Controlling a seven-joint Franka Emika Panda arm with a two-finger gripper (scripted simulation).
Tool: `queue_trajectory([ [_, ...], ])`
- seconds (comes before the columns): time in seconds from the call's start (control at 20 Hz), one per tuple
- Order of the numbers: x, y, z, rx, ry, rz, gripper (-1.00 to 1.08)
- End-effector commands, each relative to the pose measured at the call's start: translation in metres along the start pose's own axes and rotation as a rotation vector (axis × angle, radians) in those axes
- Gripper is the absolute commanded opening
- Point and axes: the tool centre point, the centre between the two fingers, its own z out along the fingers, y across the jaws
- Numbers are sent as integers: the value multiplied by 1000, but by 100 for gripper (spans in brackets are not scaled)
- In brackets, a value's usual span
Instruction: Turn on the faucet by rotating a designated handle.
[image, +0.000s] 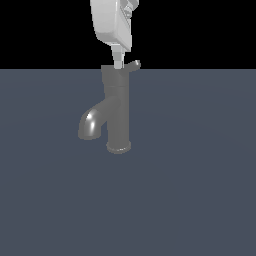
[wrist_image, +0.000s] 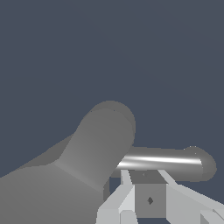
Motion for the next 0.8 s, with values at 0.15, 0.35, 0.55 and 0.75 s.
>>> queue_trajectory([
  [0.15,28,-32,-1,23,-3,42,-100],
  [0.35,40,-45,-1,25,-2,55,-100],
  [0.55,51,-58,-2,26,-2,68,-100],
  [0.75,60,-67,-2,27,-1,77,-100],
])
